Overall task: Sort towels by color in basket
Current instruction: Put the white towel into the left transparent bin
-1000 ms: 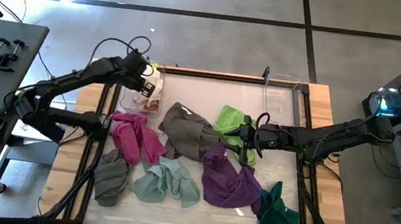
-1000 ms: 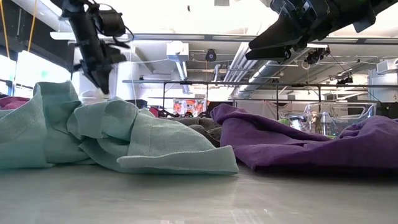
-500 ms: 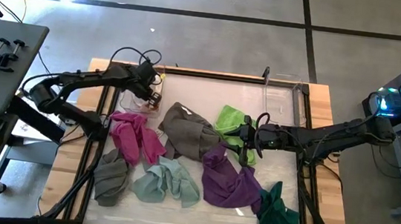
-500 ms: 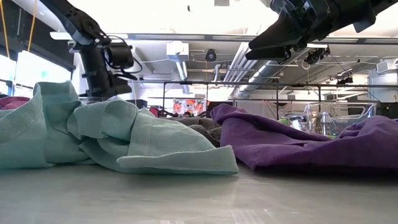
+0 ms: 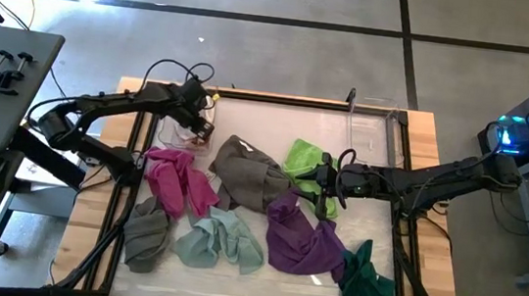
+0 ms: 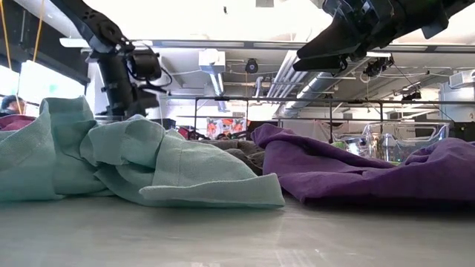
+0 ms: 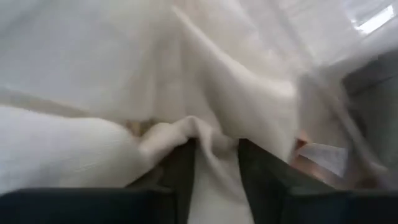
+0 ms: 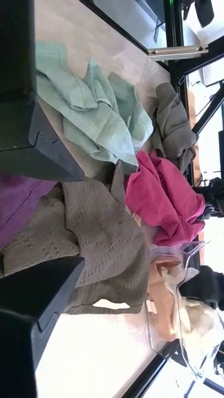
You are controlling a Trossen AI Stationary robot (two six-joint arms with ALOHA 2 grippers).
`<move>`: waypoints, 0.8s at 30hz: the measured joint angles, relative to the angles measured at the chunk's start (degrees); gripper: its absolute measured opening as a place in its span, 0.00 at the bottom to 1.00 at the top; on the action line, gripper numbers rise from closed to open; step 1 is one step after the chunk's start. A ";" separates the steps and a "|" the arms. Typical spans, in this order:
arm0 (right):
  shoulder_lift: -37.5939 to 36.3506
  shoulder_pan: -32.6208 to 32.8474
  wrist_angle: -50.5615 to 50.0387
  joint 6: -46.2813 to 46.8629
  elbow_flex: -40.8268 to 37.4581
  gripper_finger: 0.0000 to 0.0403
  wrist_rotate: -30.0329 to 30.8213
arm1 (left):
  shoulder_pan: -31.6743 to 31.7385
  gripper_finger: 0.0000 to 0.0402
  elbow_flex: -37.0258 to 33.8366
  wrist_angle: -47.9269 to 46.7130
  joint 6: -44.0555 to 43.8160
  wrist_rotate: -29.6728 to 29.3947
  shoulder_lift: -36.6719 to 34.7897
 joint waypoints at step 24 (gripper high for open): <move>0.00 0.00 -0.02 -0.04 0.00 0.51 0.09 | -0.77 0.35 9.81 -9.46 0.48 -19.65 -6.92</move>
